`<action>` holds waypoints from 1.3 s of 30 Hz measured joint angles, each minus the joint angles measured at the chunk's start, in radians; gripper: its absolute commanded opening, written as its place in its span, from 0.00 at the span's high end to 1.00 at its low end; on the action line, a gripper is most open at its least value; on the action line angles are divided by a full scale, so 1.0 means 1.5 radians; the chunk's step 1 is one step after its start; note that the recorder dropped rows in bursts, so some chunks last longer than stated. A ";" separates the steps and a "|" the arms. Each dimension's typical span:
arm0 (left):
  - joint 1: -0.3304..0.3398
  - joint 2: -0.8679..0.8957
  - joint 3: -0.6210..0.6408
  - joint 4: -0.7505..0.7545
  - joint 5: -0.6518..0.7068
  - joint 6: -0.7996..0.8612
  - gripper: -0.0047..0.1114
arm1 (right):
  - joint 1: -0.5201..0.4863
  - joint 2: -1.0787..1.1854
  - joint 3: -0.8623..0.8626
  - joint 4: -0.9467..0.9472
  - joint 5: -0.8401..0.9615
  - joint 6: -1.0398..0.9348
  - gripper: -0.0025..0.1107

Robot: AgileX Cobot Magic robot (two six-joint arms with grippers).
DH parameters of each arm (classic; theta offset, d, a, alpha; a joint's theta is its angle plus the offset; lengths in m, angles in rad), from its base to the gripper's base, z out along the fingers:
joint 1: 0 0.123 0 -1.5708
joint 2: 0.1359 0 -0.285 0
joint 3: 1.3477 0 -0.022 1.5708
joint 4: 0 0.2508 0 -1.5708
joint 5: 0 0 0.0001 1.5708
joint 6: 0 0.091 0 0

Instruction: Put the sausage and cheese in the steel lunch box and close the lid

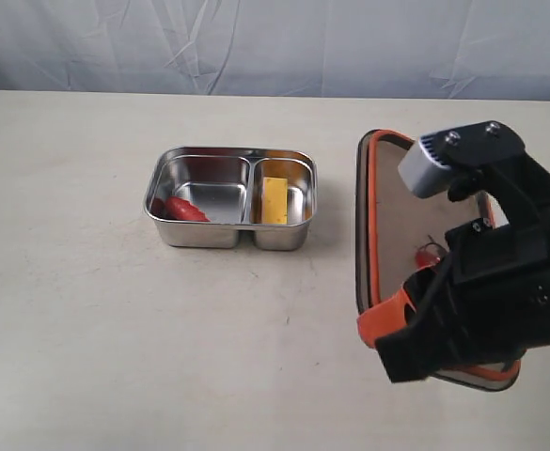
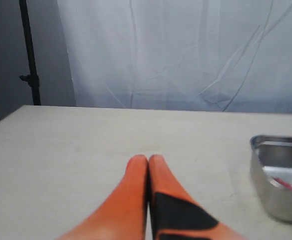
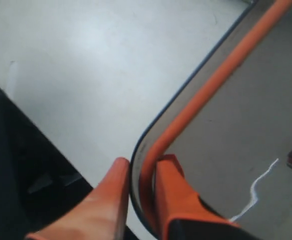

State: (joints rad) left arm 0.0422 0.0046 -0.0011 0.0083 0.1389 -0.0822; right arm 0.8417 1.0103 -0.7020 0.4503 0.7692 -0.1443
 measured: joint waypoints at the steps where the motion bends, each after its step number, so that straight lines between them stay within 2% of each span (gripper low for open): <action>1: 0.000 0.000 0.000 -0.061 -0.005 -0.018 0.96 | 0.000 -0.009 0.005 0.029 0.000 -0.031 0.98; 7: 0.000 0.000 0.000 -0.366 0.000 -0.048 0.96 | 0.000 -0.032 0.025 0.174 -0.002 -0.194 0.98; 11: 0.000 0.000 0.000 -0.507 0.072 0.000 0.96 | 0.000 -0.035 0.025 0.219 -0.001 -0.264 0.98; 14: 0.000 0.000 0.000 -0.675 0.116 0.149 0.96 | 0.000 -0.035 0.026 0.235 0.010 -0.293 0.98; 17: 0.000 0.000 0.000 -0.908 0.187 0.359 0.96 | 0.000 -0.035 0.027 0.245 0.019 -0.303 0.98; 20: 0.000 -0.001 0.000 -1.084 0.261 0.541 0.96 | 0.000 -0.035 0.028 0.270 0.029 -0.312 0.98; 23: 0.000 -0.001 -0.010 -1.137 0.305 0.605 0.96 | 0.000 -0.035 0.028 0.301 0.049 -0.328 0.98; 26: 0.000 -0.001 -0.047 -1.152 0.310 0.623 0.96 | 0.000 -0.040 0.028 0.319 0.059 -0.339 0.98; 39: 0.000 0.006 -0.214 -1.158 0.181 0.634 0.96 | 0.000 -0.084 0.028 0.400 0.068 -0.408 0.98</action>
State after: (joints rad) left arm 0.0422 0.0135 -0.3217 -1.7290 0.4107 0.8686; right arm 0.8417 0.8846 -0.6593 1.0497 0.8717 -0.7561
